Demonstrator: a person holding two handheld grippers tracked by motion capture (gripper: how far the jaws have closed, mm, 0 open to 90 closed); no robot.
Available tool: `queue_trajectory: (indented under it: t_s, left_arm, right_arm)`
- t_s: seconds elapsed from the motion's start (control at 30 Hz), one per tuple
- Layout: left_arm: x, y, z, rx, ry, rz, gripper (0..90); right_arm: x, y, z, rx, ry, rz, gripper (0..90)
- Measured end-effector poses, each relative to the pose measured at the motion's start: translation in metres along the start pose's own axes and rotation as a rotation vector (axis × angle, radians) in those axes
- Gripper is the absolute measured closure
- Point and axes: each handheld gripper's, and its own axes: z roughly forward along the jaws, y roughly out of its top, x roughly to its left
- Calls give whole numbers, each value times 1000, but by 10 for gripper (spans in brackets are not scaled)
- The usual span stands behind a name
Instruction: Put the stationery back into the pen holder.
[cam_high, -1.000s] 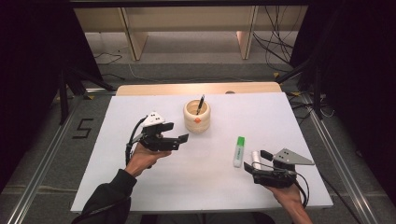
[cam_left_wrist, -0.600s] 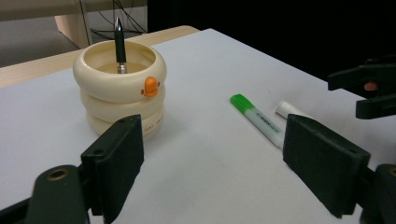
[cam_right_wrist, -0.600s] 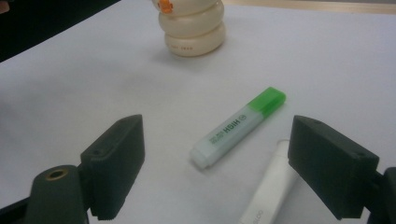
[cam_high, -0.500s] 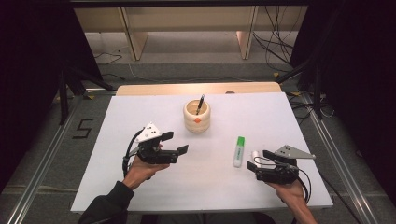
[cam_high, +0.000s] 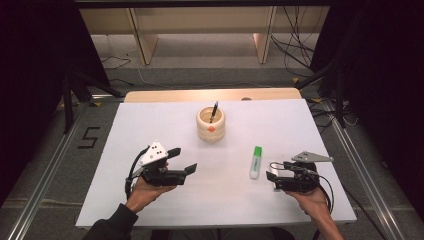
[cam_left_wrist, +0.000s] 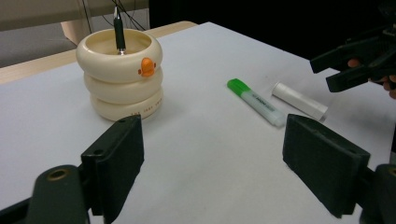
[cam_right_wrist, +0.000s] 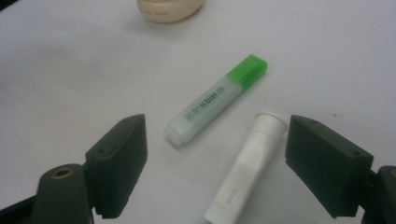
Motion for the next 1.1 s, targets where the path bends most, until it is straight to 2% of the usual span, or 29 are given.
queue_trajectory:
  t_s: [0.3,0.4,0.53,0.67,0.77,0.87,1.1]
  left_arm:
    - [1,-6,-9,-9,5,-4,200]
    - [1,-8,-13,-21,-10,-9,195]
    - [2,-11,-16,-21,-6,-16,195]
    - [1,-12,-16,-19,-9,-16,190]
    - [1,-13,-15,-15,-10,-14,189]
    - [1,-12,-15,-13,-13,-10,188]
    - [1,-12,-16,-12,-11,-7,182]
  right_arm:
    - [-5,11,9,93,-27,-18,201]
    - [-5,15,13,127,-52,-32,198]
    - [-5,19,17,177,-70,-44,207]
    - [-5,23,19,215,-75,-15,239]
    - [-6,25,24,256,-101,-16,262]
    - [-7,26,30,288,-103,-5,280]
    - [-8,27,35,305,-125,4,348]
